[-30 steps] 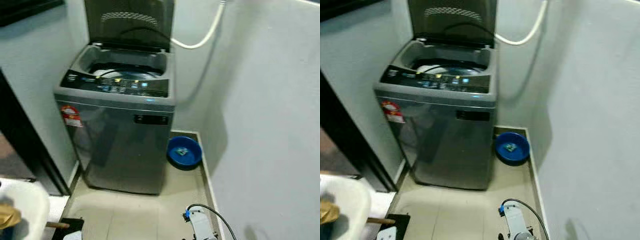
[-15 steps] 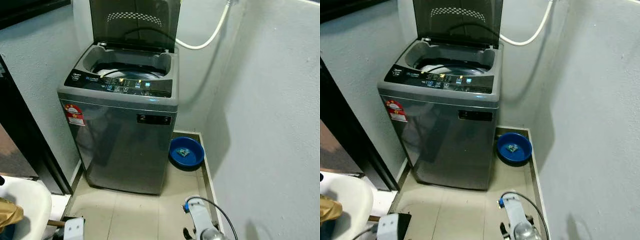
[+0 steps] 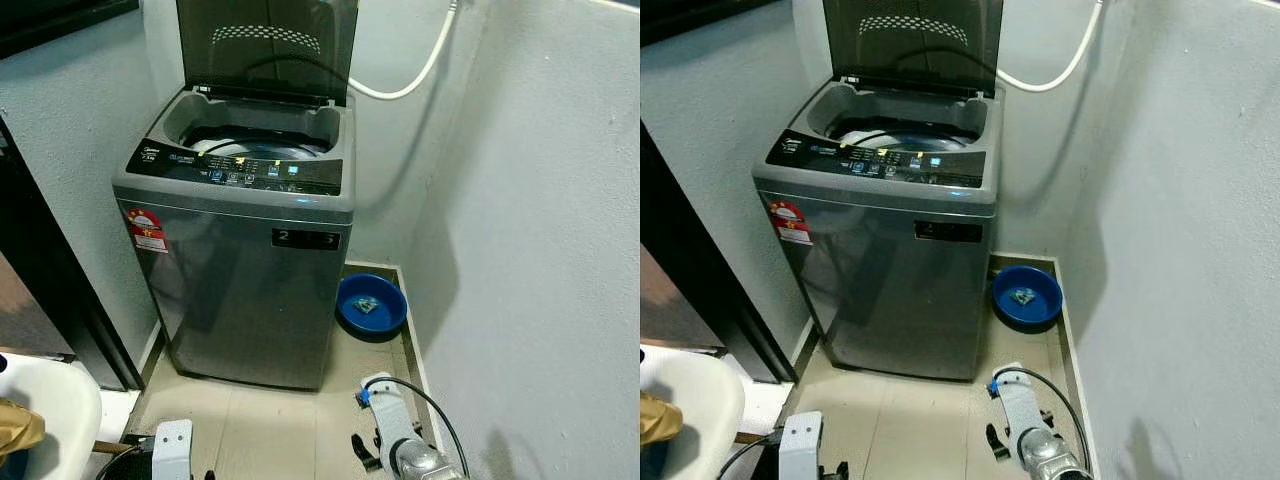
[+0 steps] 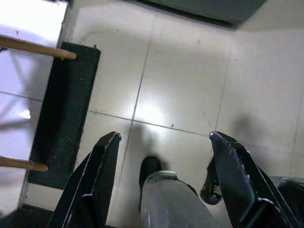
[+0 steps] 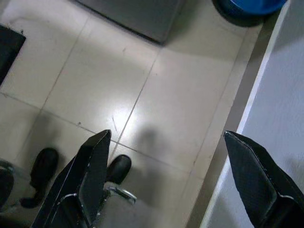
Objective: Clothes washing
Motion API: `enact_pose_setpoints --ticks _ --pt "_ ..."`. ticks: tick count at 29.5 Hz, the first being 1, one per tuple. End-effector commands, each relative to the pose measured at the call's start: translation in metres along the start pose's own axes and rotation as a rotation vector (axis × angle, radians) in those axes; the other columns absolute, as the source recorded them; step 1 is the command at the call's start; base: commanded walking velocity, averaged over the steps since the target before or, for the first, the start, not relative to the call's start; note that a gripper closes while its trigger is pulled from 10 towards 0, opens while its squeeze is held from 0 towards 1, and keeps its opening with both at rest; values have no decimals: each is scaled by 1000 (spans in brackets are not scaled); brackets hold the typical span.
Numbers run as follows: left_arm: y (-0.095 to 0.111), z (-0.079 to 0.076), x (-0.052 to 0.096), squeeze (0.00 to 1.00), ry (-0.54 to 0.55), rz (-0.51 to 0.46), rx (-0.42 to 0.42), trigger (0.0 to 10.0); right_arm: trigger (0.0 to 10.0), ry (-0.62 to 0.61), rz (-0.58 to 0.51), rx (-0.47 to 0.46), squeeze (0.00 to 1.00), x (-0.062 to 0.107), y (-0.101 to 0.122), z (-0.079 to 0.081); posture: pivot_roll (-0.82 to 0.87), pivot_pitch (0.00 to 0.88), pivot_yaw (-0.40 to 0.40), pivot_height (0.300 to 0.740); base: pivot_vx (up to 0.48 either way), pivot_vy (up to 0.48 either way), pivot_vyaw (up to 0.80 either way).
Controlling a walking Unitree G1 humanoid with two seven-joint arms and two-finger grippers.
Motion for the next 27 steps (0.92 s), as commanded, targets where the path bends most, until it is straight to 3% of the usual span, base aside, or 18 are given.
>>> enact_pose_setpoints --ticks 1,3,5,11,14,22,27 --pt "1 -11 0 0 -53 -6 -60 10000 10000 21 22 22 0 1 -6 3 206 0 -76 740 0 0 0" --pt "-2 -13 0 0 -69 15 -69 10000 10000 34 34 19 0 1 -10 3 208 0 -76 740 0 0 0" --pt "-15 -12 3 0 -86 77 -21 10000 10000 50 94 -57 0 4 -25 2 208 0 -78 740 0 0 0" --pt "-43 2 12 0 -5 170 64 10000 10000 69 98 -100 0 7 -34 0 211 0 -83 740 0 0 0" --pt "-50 10 15 0 26 181 166 10000 10000 107 89 -125 0 8 -36 1 209 0 -84 740 0 0 0" --pt "-48 19 15 0 33 164 105 10000 10000 166 58 -126 0 7 -27 10 211 0 -86 740 0 0 700" --pt "-49 21 16 0 64 164 23 10000 10000 179 59 -110 0 6 -25 12 203 0 -83 740 0 0 800"
Point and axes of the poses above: a point about 5 cm out from each wrist's last joint towards the gripper, its own x axis pointing back from the gripper into the wrist, its own y axis along the axis of the wrist's last joint, z = x × y, the point moved 4 cm from there along -x, pointing out of the wrist towards the gripper, and after that the axes turned 3 degrees about x, right-handed, at the moved point
